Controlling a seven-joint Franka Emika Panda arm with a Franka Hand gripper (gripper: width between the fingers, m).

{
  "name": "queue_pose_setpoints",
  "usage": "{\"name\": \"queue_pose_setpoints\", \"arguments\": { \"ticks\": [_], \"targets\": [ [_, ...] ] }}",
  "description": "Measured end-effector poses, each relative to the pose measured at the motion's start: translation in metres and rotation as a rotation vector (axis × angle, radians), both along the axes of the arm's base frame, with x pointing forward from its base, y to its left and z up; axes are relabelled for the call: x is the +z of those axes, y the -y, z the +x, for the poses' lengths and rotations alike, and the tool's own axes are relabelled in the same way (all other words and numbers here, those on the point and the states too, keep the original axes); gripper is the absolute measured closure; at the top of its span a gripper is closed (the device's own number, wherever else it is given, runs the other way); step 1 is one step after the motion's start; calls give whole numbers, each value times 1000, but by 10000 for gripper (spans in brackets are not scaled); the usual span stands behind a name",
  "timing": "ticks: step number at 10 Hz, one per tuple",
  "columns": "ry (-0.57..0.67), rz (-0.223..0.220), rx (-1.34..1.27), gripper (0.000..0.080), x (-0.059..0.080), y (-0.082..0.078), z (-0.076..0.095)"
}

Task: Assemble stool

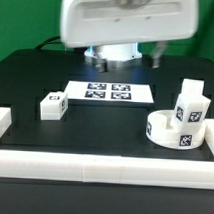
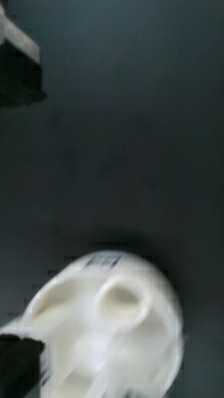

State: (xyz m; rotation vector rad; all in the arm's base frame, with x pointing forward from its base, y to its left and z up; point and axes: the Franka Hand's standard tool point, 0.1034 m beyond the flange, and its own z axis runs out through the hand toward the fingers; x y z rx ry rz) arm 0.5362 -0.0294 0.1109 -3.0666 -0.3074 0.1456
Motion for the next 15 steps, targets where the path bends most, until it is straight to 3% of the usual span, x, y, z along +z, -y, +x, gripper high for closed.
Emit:
{"name": "queue_pose_setpoints", "arguments": {
  "ticks": [2,3,8,10,12,15],
  "targets": [
    [0,-8,26,151,1,44,-6],
    [3,-9,43,151,2,56,-7],
    [-1,-8,44,151,0,54,-8],
    [-75,-17,-60,151,-3,80,-28],
    [-52,-24,3,151,-8,110,-30],
    [-72,-19,2,151,-10,103,-31]
  ]
}}
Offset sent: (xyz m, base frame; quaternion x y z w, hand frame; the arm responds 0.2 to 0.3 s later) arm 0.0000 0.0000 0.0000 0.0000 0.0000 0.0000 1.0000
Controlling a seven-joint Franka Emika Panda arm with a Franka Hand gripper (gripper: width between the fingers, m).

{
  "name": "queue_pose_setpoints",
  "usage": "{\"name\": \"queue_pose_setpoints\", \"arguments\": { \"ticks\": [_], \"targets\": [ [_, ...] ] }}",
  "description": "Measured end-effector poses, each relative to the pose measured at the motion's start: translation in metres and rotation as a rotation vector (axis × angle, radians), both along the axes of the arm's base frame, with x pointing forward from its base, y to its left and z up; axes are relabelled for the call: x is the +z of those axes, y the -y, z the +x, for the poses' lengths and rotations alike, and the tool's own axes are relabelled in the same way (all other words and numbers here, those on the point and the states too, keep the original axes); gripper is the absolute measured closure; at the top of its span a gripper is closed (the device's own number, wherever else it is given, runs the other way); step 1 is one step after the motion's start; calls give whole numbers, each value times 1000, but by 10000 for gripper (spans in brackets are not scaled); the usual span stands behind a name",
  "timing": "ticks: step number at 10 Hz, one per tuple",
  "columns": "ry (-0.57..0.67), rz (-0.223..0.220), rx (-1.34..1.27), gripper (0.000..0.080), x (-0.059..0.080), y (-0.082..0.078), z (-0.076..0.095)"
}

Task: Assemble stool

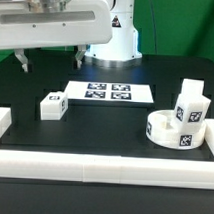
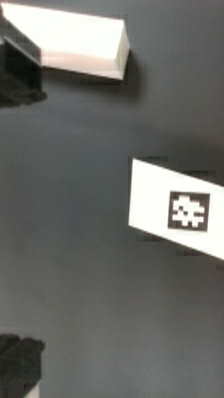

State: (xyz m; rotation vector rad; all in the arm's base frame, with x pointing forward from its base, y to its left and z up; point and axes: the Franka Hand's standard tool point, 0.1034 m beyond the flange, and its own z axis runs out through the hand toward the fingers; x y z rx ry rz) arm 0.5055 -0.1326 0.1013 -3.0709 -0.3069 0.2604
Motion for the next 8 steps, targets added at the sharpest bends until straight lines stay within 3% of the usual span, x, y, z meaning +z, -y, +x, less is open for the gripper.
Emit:
{"name": "queue_pose_setpoints", "arguments": {
  "ticks": [1,2,5,6,7,8],
  "targets": [
    [-9,0,-9,151,-2,0,-2],
    [-92,1,-86,151,-7,-1,-11],
    [-267,12,-94,151,-11,-9,-7],
    [-343,22,-90,151,-11,-13,-15],
    [-403,26,-86,151,-15,-12,-14],
    [-412,16,-100,151,-25,0,-11]
  ]
}}
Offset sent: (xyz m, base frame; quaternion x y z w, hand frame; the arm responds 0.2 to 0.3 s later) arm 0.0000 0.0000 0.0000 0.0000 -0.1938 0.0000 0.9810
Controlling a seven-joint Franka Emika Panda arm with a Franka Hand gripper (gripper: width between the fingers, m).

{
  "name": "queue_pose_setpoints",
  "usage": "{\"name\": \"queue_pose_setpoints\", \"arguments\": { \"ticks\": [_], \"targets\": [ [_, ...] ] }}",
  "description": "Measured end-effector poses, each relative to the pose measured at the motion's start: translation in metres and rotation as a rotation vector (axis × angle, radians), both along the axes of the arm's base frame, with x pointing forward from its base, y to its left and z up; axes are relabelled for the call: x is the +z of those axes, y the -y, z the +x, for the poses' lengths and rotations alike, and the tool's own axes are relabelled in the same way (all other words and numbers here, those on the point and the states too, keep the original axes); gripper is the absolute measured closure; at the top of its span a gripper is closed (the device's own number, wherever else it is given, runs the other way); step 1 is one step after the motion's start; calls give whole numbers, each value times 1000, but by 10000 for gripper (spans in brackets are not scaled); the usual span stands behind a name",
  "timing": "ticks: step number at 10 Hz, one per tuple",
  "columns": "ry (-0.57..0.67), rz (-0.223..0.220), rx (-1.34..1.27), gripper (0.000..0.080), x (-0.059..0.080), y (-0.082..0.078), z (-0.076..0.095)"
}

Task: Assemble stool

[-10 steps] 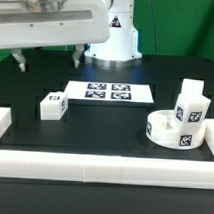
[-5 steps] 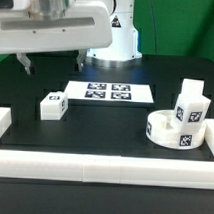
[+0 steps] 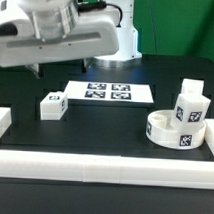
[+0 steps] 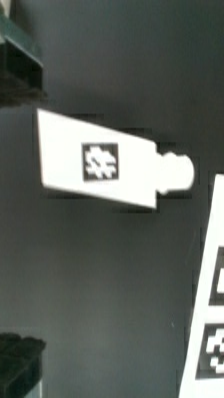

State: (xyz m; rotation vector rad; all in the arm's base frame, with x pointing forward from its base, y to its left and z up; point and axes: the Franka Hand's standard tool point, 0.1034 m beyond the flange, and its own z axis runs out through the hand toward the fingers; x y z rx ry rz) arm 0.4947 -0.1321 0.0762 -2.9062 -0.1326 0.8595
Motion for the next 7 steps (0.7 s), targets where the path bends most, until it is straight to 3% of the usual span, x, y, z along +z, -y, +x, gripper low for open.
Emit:
{"name": "queue_pose_setpoints", "arguments": {
  "ticks": [1,5,6,7],
  "targets": [
    [-9,-17,-22,151,-5,10,0],
    [-42,-19,-23,151,-9,6,-5],
    [-156,-65,-63,151,-15,7,-20],
    [-261,-58,-66,151,-22,10,-22]
  ]
}}
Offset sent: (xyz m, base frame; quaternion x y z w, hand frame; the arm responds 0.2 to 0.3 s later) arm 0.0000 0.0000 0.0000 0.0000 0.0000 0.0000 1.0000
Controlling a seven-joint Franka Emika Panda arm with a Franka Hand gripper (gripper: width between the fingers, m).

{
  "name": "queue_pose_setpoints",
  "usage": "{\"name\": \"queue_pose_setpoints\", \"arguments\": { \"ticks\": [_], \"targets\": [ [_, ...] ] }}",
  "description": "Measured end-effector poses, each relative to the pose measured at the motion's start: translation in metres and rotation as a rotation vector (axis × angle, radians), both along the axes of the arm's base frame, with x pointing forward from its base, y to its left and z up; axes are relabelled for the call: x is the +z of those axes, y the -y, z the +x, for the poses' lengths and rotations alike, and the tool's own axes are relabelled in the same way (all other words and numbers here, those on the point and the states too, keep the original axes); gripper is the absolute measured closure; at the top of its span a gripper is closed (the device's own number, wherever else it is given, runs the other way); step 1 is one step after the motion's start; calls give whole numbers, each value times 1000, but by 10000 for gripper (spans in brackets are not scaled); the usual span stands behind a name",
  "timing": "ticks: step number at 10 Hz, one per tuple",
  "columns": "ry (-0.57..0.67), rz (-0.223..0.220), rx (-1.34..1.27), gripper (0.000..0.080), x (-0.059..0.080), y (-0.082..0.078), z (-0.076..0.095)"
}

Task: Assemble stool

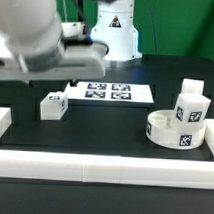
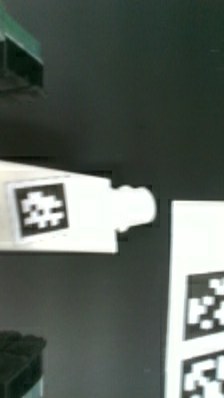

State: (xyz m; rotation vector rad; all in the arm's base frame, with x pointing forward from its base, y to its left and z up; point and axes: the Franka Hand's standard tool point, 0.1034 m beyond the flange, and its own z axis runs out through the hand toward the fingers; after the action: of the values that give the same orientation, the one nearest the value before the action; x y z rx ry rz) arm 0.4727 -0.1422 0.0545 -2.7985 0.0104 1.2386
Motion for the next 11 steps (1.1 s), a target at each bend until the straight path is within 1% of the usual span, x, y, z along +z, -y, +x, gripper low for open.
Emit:
{"name": "queue_pose_setpoints", "arguments": {
  "ticks": [1,3,4,5,6,7,9,10,11],
  "targets": [
    [-44,2,-8,151,-4,4,5],
    [-167,16,-7,151,-8,-1,-1],
    [-189,17,-5,151,-12,-1,1],
    [-163,27,12,151,-14,1,8],
    [-157,25,13,151,-15,1,10],
    [-160,25,14,151,-20,1,9],
    [-141,15,29,151,-36,-1,11],
    [-142,12,35,151,-40,-3,11],
    [-143,10,36,151,-40,-4,11]
  ]
}}
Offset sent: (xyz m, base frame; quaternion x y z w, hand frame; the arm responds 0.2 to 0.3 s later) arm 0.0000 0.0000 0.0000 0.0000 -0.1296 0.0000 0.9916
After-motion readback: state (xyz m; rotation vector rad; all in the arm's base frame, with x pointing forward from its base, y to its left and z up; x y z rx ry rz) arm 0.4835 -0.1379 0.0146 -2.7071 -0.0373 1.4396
